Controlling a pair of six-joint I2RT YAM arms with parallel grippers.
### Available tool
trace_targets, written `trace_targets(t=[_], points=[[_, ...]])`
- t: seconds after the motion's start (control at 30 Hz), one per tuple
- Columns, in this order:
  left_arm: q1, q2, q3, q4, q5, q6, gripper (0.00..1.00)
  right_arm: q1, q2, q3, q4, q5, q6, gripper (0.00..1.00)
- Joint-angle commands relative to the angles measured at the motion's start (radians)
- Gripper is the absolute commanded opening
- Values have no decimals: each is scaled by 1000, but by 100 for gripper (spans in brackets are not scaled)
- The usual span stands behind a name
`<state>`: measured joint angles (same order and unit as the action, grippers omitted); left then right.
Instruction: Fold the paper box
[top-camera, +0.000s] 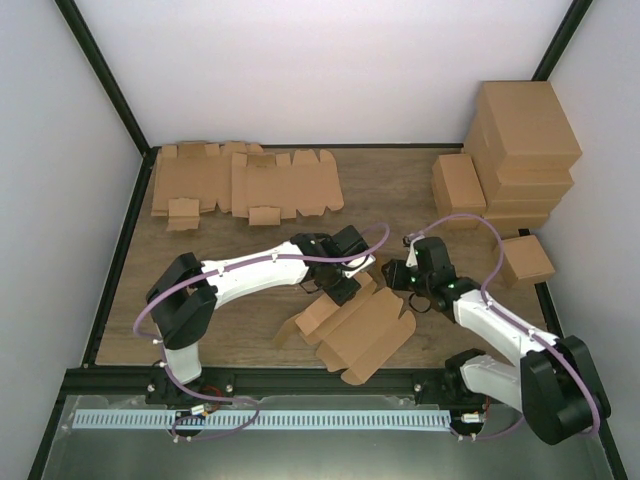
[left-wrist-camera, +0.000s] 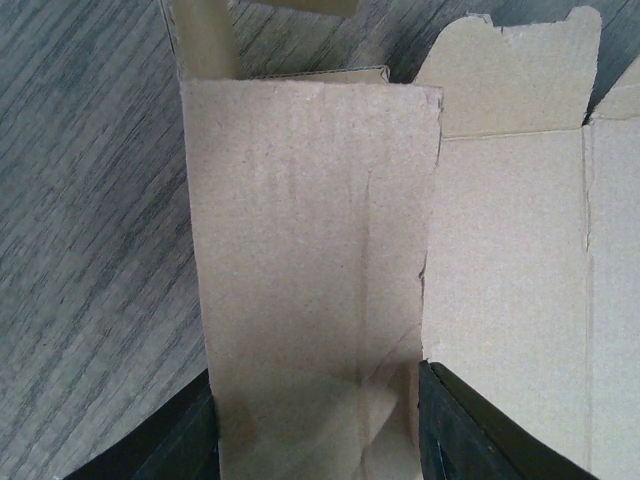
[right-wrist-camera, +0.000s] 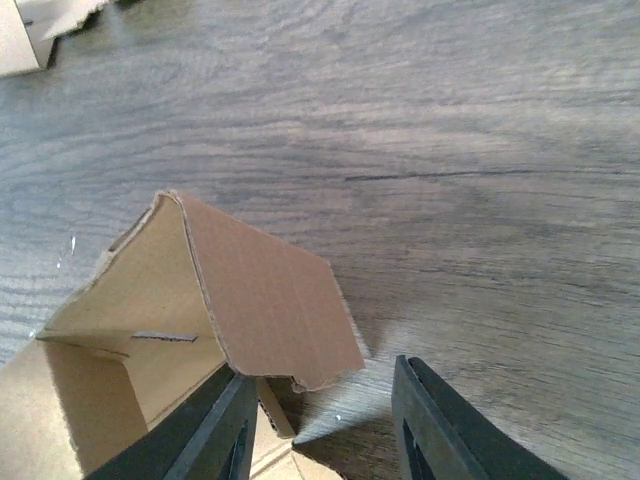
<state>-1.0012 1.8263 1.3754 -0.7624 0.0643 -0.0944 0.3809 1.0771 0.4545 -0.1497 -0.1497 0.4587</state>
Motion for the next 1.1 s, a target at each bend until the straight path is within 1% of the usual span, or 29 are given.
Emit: trace_targets(t=[0.0,0.23,0.3,0.37,0.4,0.87,1.07], points=[[0,27,7,-22,-16,-7,49,1,55,47,22,-52,-38,37],[1,30,10,-22,-18,-21,49,26,135,93,33,-70,-58,24],[1,31,11,-22,-19,-24,49,38,143,108,26,-66,-59,15],[2,29,11,-21,-21,-26,49,55,143,119,12,-56,-58,2],[4,29,12,-21,-20,-29,49,64,141,126,2,-49,-56,1],[46,17,20,-26,11,-52,49,166,44,122,-125,-10,3,1],[57,16,26,-28,30,-59,49,202,-7,72,-136,-56,48,1]])
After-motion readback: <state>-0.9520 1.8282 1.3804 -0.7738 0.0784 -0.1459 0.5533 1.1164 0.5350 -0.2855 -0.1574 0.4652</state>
